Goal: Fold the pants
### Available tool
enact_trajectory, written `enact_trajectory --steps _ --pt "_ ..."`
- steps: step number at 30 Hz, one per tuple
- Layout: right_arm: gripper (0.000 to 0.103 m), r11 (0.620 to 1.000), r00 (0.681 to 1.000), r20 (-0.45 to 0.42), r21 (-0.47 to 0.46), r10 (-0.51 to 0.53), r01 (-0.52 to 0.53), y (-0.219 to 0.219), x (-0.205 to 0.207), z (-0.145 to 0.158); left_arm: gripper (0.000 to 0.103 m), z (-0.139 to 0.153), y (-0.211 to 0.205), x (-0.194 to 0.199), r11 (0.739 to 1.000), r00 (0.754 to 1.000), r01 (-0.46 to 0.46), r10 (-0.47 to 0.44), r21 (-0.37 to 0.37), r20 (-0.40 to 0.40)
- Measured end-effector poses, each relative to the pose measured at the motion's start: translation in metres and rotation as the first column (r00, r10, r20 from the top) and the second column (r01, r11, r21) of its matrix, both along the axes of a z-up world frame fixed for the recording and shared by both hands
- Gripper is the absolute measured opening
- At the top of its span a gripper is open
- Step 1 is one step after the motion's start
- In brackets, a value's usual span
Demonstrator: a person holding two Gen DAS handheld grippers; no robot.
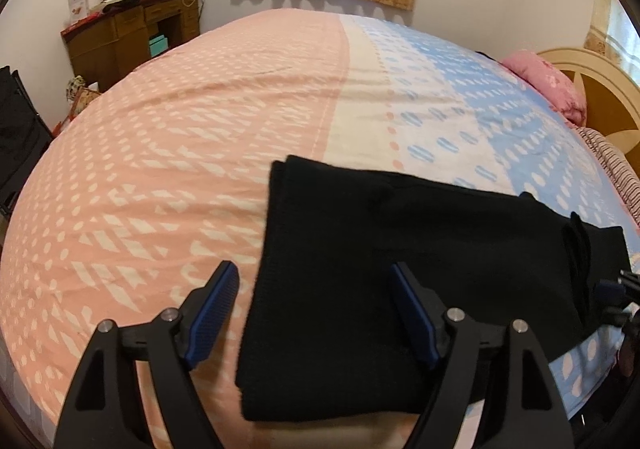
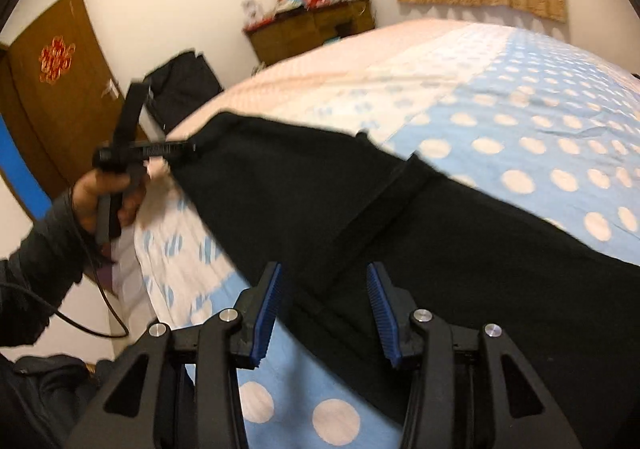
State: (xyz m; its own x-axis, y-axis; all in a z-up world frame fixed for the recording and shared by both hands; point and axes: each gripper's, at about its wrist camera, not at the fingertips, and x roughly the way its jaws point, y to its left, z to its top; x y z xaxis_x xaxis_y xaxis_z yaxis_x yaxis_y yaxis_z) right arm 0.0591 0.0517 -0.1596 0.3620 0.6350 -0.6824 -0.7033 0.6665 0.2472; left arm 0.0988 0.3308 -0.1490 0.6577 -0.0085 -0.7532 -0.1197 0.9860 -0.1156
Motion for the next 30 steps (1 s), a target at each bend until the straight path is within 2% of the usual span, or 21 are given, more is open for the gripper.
enact_trajectory --steps 5,10,12,13,14,15,18,23,26,30 --pt "0.046 0.997 0.998 0.022 0.049 -0.056 0.055 -0.018 -0.003 0.010 0.065 0.001 0.001 0.003 1.000 1.000 0.010 -0.010 -0.021 -0.011" --pt "0.047 0.991 0.995 0.009 0.087 -0.101 0.100 -0.033 -0.004 0.009 0.064 -0.003 0.002 0.011 1.000 1.000 0.022 -0.023 -0.020 -0.016" --pt "0.048 0.988 0.992 0.012 0.093 -0.122 0.121 -0.038 -0.005 0.008 0.052 -0.002 0.001 0.011 1.000 1.000 0.019 -0.019 -0.011 -0.017" --pt "0.048 0.987 0.991 0.011 0.098 -0.131 0.129 -0.040 -0.006 0.008 0.037 0.000 0.001 0.010 1.000 1.000 0.021 -0.021 -0.011 -0.017" --pt "0.048 0.984 0.990 0.008 0.106 -0.142 0.141 -0.045 -0.006 0.008 0.022 0.002 0.001 0.009 0.998 0.999 0.034 -0.035 -0.054 -0.015" --pt "0.048 0.983 0.989 0.005 0.112 -0.149 0.148 -0.047 -0.006 0.008 0.022 0.003 0.000 0.008 0.995 0.999 0.039 -0.040 -0.091 -0.016" --pt "0.052 0.976 0.984 0.002 0.127 -0.176 0.174 -0.059 -0.006 0.009 0.021 0.011 -0.009 0.002 0.998 1.000 0.027 -0.027 -0.062 0.010" --pt "0.053 0.963 0.973 0.007 0.149 -0.229 0.225 -0.077 -0.003 0.015 0.021 0.034 -0.013 -0.006 0.990 0.997 0.016 -0.005 -0.143 0.075" --pt "0.053 0.945 0.958 0.020 0.170 -0.286 0.279 -0.091 -0.001 0.022 0.021 0.059 -0.026 -0.008 0.980 0.991 0.054 -0.029 -0.194 0.130" --pt "0.053 0.911 0.928 0.035 0.205 -0.371 0.357 -0.115 -0.001 0.033 0.021 0.094 -0.064 -0.008 0.966 0.973 0.151 -0.107 -0.210 0.205"
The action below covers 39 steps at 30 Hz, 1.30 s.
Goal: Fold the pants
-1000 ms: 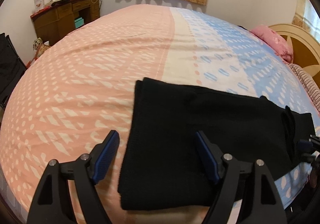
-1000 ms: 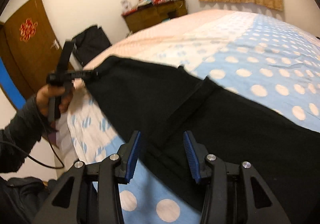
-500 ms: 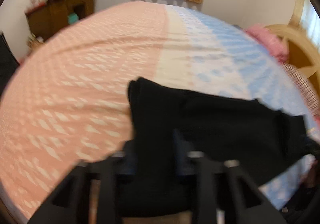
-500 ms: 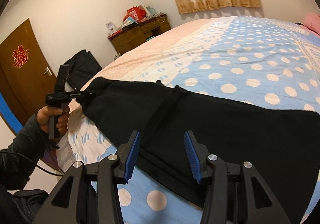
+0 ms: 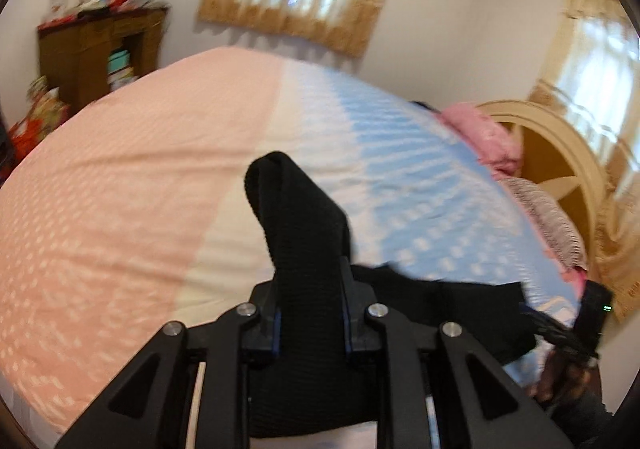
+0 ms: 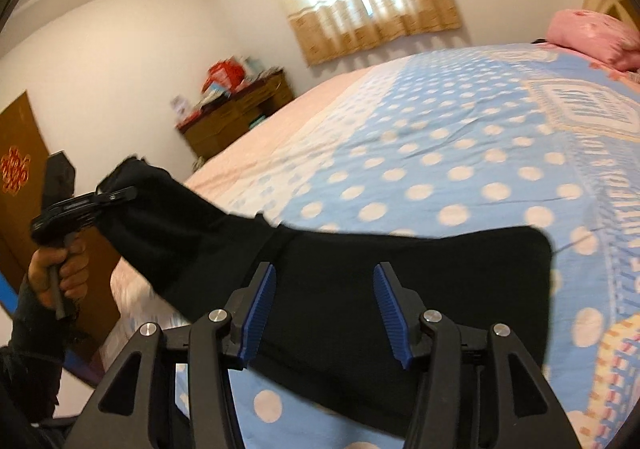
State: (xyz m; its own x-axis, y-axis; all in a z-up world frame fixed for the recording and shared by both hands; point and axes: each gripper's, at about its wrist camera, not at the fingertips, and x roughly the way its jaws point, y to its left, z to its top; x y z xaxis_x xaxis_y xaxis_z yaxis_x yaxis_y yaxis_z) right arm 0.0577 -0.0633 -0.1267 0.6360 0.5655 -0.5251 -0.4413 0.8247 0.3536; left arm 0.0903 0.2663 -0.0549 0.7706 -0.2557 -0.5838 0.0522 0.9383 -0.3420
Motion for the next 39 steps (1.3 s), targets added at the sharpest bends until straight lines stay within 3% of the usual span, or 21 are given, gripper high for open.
enact_trajectory --steps 6,13,19,22,27,30,32,36,39 --pt "0.054 0.996 0.995 0.030 0.012 -0.093 0.093 -0.036 -0.004 0.014 0.021 0.034 -0.072 0.007 0.986 0.984 0.164 -0.163 -0.013 0.070" --pt "0.054 0.974 0.974 0.041 0.052 -0.222 0.220 -0.088 -0.009 0.016 0.021 0.045 -0.185 0.025 0.919 0.918 0.392 -0.394 0.046 0.050" --pt "0.055 0.934 0.939 -0.013 0.100 -0.343 0.343 -0.132 -0.006 0.005 0.021 0.007 -0.256 0.046 0.867 0.874 0.486 -0.480 0.110 -0.077" --pt "0.056 0.914 0.920 -0.050 0.103 -0.388 0.392 -0.146 -0.001 -0.001 0.021 -0.018 -0.285 0.052 0.854 0.861 0.504 -0.486 0.130 -0.149" --pt "0.057 0.903 0.909 -0.073 0.109 -0.410 0.416 -0.152 0.003 -0.008 0.023 -0.044 -0.315 0.056 0.842 0.852 0.515 -0.484 0.159 -0.199" --pt "0.057 0.905 0.911 -0.070 0.101 -0.407 0.412 -0.150 0.004 -0.010 0.029 -0.051 -0.327 0.050 0.829 0.840 0.533 -0.496 0.169 -0.217" --pt "0.057 0.908 0.913 -0.071 0.100 -0.402 0.407 -0.149 0.005 -0.012 0.047 -0.048 -0.332 0.044 0.824 0.837 0.541 -0.507 0.168 -0.205" --pt "0.057 0.908 0.913 -0.050 0.099 -0.404 0.407 -0.151 0.000 -0.008 0.063 -0.033 -0.327 0.034 0.826 0.847 0.532 -0.513 0.186 -0.143" --pt "0.057 0.923 0.927 0.007 0.095 -0.375 0.373 -0.142 -0.008 0.008 0.074 -0.022 -0.309 0.029 0.844 0.865 0.502 -0.494 0.187 -0.091"
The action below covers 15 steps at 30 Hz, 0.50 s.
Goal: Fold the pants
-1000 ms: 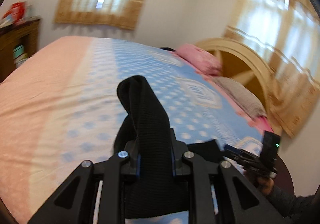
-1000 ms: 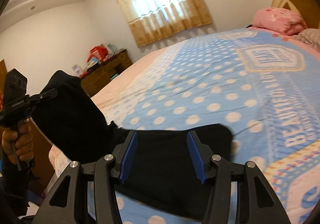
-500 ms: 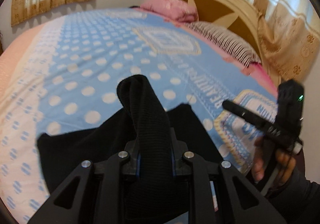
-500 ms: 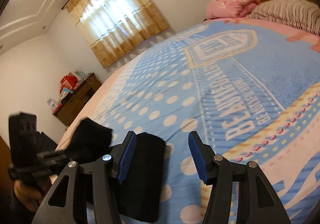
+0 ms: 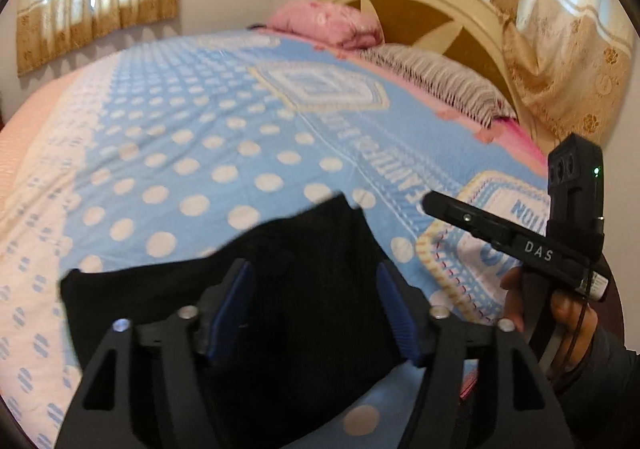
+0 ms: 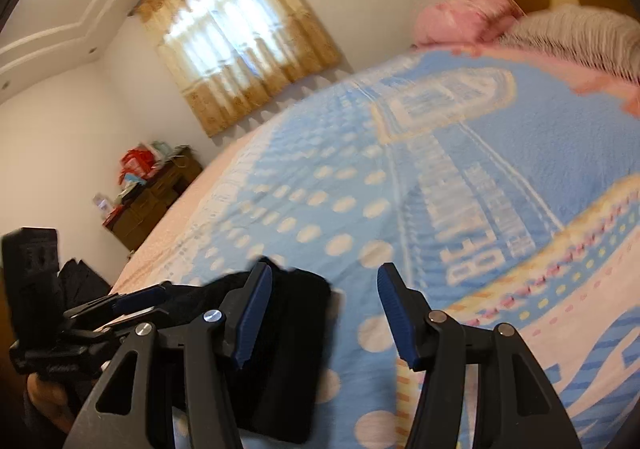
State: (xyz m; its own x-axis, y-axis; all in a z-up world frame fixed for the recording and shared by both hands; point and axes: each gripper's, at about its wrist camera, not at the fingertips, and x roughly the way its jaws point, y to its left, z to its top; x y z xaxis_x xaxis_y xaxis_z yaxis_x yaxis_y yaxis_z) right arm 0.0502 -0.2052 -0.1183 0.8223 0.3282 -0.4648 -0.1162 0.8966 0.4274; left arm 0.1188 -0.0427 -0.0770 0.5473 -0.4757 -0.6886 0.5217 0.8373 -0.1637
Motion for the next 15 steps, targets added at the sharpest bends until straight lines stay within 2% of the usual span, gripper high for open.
enact_trajectory --steps 1,3,7,9,10,13,15 --pt "0.057 1.000 0.999 0.026 -0.016 0.025 -0.024 0.007 -0.004 0.007 0.079 0.002 0.009 -0.002 1.000 1.000 -0.027 0.027 -0.004 0.016" --pt "0.057 0.992 0.993 0.056 -0.067 0.107 -0.104 0.030 -0.010 0.020 0.081 0.003 0.025 -0.002 0.998 0.997 -0.067 0.067 -0.008 0.037" --pt "0.057 0.970 0.979 0.012 -0.136 0.202 -0.199 0.074 -0.014 0.023 0.082 -0.007 0.054 0.005 0.983 0.982 -0.178 0.175 0.041 0.069" --pt "0.057 0.952 0.963 -0.021 -0.145 0.268 -0.268 0.092 -0.014 0.019 0.082 -0.016 0.068 0.009 0.972 0.973 -0.229 0.226 0.059 0.054" --pt "0.057 0.945 0.959 -0.037 -0.163 0.281 -0.283 0.098 -0.013 0.017 0.082 -0.021 0.076 0.012 0.968 0.969 -0.247 0.246 0.043 0.030" --pt "0.057 0.924 0.952 -0.170 -0.251 0.253 -0.290 0.112 -0.006 -0.002 0.083 -0.035 0.088 0.017 0.959 0.960 -0.281 0.281 0.041 0.004" --pt "0.057 0.921 0.957 -0.260 -0.326 0.130 -0.213 0.102 0.000 -0.019 0.084 -0.044 0.093 0.019 0.954 0.955 -0.296 0.297 0.049 -0.009"
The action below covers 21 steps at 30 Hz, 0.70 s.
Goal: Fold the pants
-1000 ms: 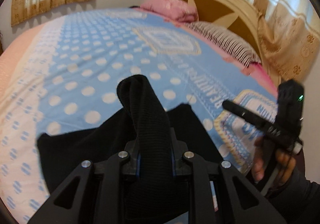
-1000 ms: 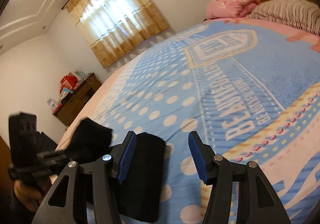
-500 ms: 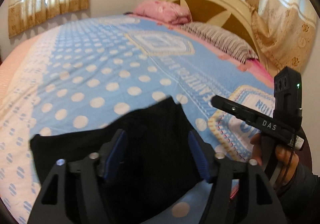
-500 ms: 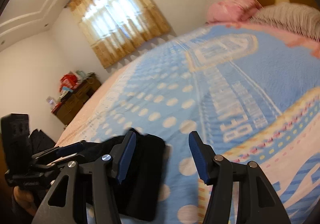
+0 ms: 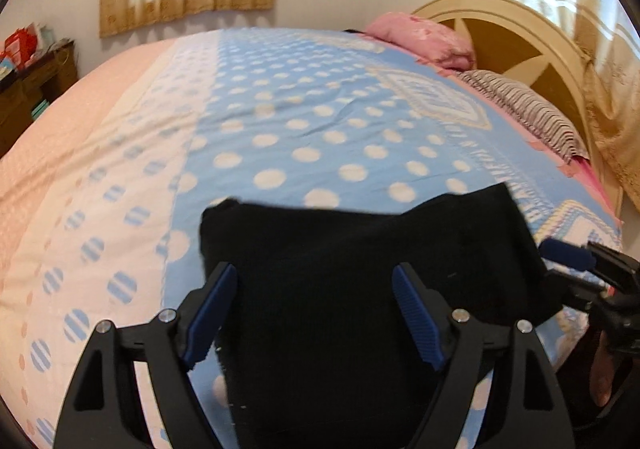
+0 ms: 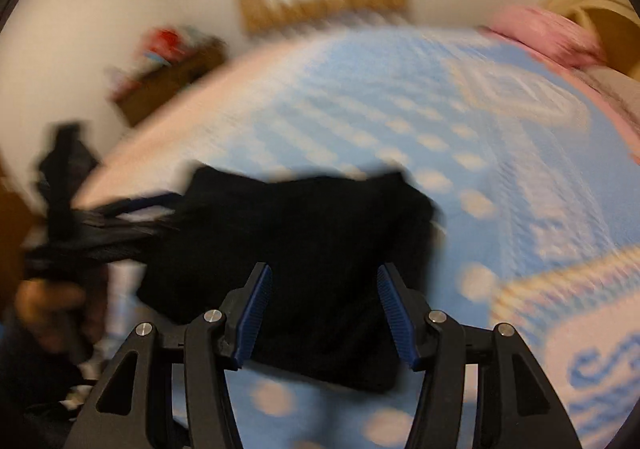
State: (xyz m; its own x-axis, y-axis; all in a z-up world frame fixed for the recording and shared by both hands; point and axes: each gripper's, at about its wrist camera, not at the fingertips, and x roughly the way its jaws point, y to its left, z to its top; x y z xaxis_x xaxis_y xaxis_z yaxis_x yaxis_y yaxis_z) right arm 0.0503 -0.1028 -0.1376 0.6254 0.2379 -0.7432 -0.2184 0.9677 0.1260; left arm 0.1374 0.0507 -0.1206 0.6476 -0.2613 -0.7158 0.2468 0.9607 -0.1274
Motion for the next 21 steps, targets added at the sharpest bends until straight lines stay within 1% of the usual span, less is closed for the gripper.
enact_trajectory --steps 2,3,4,5,6,7,8,9,11,13,14,15,16,17,20,21 --pt "0.057 0.998 0.997 -0.045 -0.017 -0.067 0.066 -0.017 0.001 -0.015 0.092 -0.009 0.005 0.003 1.000 1.000 -0.021 0.021 0.012 -0.022" --pt "0.057 0.996 0.991 -0.107 0.018 -0.085 0.087 -0.031 0.005 -0.029 0.094 -0.014 0.007 0.004 0.999 0.999 -0.031 0.032 0.018 -0.032" --pt "0.057 0.994 0.988 -0.130 0.060 -0.087 0.095 -0.038 0.006 -0.035 0.096 -0.021 0.011 0.006 0.999 0.998 -0.038 0.039 0.017 -0.052" --pt "0.057 0.988 0.986 -0.138 0.112 -0.088 0.104 -0.046 0.006 -0.039 0.099 -0.027 0.012 0.007 0.999 0.997 -0.038 0.039 0.008 -0.072" --pt "0.057 0.986 0.987 -0.137 0.128 -0.084 0.102 -0.048 0.005 -0.040 0.100 -0.034 0.015 0.010 0.999 0.994 -0.041 0.041 -0.004 -0.101" --pt "0.057 0.989 0.988 -0.131 0.115 -0.080 0.095 -0.046 0.003 -0.038 0.100 -0.039 0.018 0.011 0.999 0.992 -0.048 0.045 -0.023 -0.118" --pt "0.057 0.992 0.990 -0.122 0.094 -0.075 0.086 -0.043 0.002 -0.035 0.101 -0.040 0.020 0.010 0.998 0.993 -0.051 0.046 -0.039 -0.109" --pt "0.057 0.994 0.991 -0.112 0.077 -0.070 0.079 -0.040 0.000 -0.032 0.101 -0.039 0.020 0.008 0.998 0.994 -0.050 0.046 -0.039 -0.098" --pt "0.059 0.993 0.994 -0.073 0.080 -0.084 0.090 -0.043 -0.003 -0.020 0.101 -0.036 0.019 0.006 0.998 0.994 -0.051 0.047 -0.035 -0.104" --pt "0.059 0.992 0.994 0.016 0.067 -0.109 0.108 -0.044 -0.008 -0.001 0.101 -0.030 0.022 0.001 0.997 0.995 -0.054 0.049 -0.048 -0.092" --pt "0.059 0.993 0.993 0.065 0.066 -0.100 0.096 -0.042 -0.012 0.009 0.101 -0.028 0.023 0.000 0.997 0.995 -0.055 0.051 -0.049 -0.082" --pt "0.059 0.995 0.991 0.108 0.076 -0.077 0.069 -0.037 -0.013 0.019 0.101 -0.025 0.023 -0.001 0.997 0.996 -0.059 0.055 -0.048 -0.074" --pt "0.059 0.995 0.988 0.150 0.100 -0.031 0.017 -0.029 -0.014 0.029 0.101 -0.024 0.024 -0.002 0.997 0.996 -0.063 0.059 -0.051 -0.067" --pt "0.059 0.993 0.986 0.166 0.113 -0.002 -0.017 -0.024 -0.016 0.033 0.101 -0.022 0.024 -0.002 0.996 0.996 -0.066 0.062 -0.056 -0.061" --pt "0.059 0.972 0.975 0.186 0.176 0.124 -0.157 -0.004 -0.005 0.035 0.101 -0.019 0.023 -0.002 0.995 0.996 -0.076 0.072 -0.064 -0.055" --pt "0.059 0.973 0.976 0.178 0.171 0.126 -0.156 0.001 0.002 0.030 0.101 -0.019 0.023 -0.002 0.994 0.996 -0.079 0.075 -0.072 -0.057"
